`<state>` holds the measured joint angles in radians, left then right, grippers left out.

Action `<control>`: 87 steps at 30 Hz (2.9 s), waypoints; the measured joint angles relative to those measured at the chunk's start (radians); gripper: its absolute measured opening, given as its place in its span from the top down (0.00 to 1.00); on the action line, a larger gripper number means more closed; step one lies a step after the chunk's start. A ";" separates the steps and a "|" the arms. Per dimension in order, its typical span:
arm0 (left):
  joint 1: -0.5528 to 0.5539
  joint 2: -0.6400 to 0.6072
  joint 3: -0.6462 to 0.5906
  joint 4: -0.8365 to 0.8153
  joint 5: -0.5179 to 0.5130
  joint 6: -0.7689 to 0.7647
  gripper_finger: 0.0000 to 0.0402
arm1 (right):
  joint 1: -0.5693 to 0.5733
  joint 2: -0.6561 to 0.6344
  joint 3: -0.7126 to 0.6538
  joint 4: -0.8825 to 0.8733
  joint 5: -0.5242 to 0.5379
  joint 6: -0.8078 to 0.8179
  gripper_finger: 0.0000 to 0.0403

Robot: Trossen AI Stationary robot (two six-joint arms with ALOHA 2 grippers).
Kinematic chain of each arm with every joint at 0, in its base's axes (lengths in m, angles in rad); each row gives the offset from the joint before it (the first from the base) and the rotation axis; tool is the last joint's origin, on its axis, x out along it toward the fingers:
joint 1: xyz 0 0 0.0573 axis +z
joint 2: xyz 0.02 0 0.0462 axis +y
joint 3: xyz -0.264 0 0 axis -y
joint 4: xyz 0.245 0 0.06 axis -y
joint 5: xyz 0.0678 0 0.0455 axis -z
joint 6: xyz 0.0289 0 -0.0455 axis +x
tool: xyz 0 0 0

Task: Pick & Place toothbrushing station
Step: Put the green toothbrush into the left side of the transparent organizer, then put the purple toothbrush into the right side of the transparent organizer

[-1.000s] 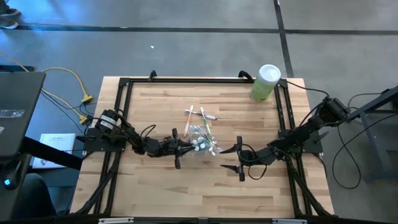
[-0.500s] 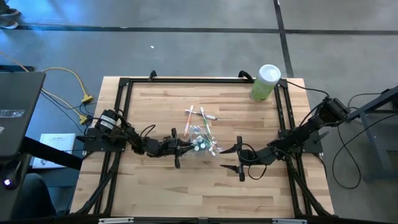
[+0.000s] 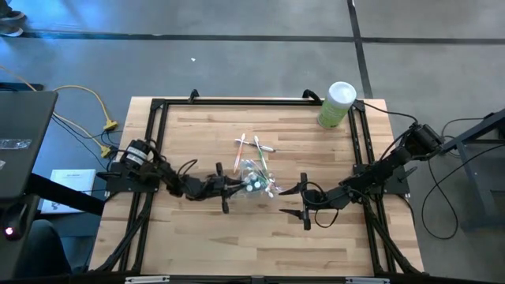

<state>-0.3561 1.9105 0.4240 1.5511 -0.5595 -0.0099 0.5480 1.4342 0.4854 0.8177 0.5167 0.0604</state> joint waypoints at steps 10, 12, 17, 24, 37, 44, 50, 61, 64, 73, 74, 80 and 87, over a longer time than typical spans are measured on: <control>-0.104 0.000 0.000 0.004 -0.262 0.124 0.91 | 0.000 0.000 0.000 0.000 0.000 0.000 0.41; -0.124 0.000 -0.001 0.004 -0.309 0.148 0.91 | 0.000 0.000 0.000 0.000 0.000 0.000 0.41; -0.164 0.000 -0.001 -0.003 -0.439 0.152 0.91 | 0.000 0.000 0.000 0.000 0.000 0.000 0.41; -0.187 0.000 -0.001 -0.002 -0.564 0.111 0.91 | 0.000 0.000 0.000 0.000 0.000 0.000 0.41; -0.188 0.000 0.000 -0.044 -0.542 0.130 0.88 | 0.000 0.000 0.000 0.000 0.005 -0.003 0.41; -0.188 0.000 0.000 -0.042 -0.539 0.172 0.69 | -0.006 0.000 0.000 0.000 0.005 -0.012 0.41; -0.212 0.000 0.000 -0.023 -0.538 0.201 0.57 | -0.004 0.000 0.000 0.001 0.006 -0.099 0.41; -0.285 -0.067 0.002 0.013 -0.593 0.329 0.57 | 0.002 0.000 0.000 0.210 0.325 -0.352 0.41; -0.311 -0.122 0.002 0.013 -0.620 0.378 0.57 | -0.012 0.000 0.000 0.399 0.440 -0.572 0.41; -0.358 -0.334 0.002 -0.010 -0.707 0.524 0.57 | -0.180 -0.086 0.064 0.266 0.346 -0.738 0.41; -0.360 -0.348 0.002 -0.017 -0.733 0.542 0.57 | -0.207 -0.095 0.080 0.185 0.290 -0.692 0.41; -0.369 -0.393 0.001 -0.028 -0.829 0.644 0.57 | -0.387 -0.139 0.246 -0.322 0.027 -0.427 0.41; -0.376 -0.399 0.001 -0.029 -0.864 0.668 0.57 | -0.618 -0.123 0.507 -1.066 -0.136 0.003 0.41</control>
<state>-0.7318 1.5116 0.4248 1.5223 -1.4233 0.6579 -0.0701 1.3115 0.9929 -0.2487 0.3812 0.0639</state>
